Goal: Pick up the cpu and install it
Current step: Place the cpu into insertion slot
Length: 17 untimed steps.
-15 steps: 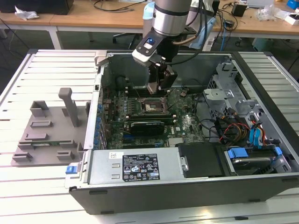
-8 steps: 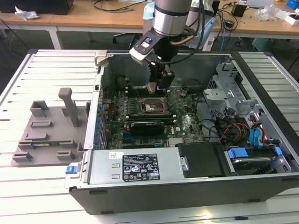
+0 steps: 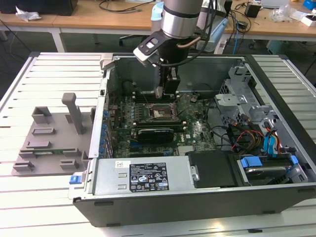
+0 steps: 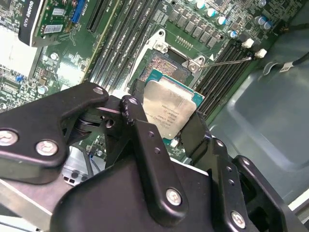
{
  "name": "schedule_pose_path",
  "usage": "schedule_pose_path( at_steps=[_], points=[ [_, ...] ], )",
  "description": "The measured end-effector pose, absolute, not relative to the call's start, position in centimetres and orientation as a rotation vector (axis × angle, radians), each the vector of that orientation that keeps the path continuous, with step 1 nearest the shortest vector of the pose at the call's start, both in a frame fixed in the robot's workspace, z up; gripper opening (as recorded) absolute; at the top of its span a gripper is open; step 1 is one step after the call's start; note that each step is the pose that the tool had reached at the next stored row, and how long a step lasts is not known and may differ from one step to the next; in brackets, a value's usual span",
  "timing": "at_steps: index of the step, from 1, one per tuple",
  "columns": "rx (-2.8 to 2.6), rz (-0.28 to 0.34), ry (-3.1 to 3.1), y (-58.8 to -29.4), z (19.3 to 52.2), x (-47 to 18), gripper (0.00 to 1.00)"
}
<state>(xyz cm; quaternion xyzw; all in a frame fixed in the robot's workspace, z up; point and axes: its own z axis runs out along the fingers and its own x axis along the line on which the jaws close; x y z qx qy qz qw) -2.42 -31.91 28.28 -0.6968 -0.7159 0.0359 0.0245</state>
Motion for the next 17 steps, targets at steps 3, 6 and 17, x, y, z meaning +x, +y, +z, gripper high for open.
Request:
schedule_pose_path(
  at_steps=[3,6,17],
  points=[
    [-2.156,0.111,-2.215,-31.91,28.28,-2.41,0.55],
    [-2.156,0.112,-2.215,-31.91,28.29,-2.41,0.55],
    [-2.156,0.112,-2.215,-31.91,27.81,-2.41,0.55]
  ],
)
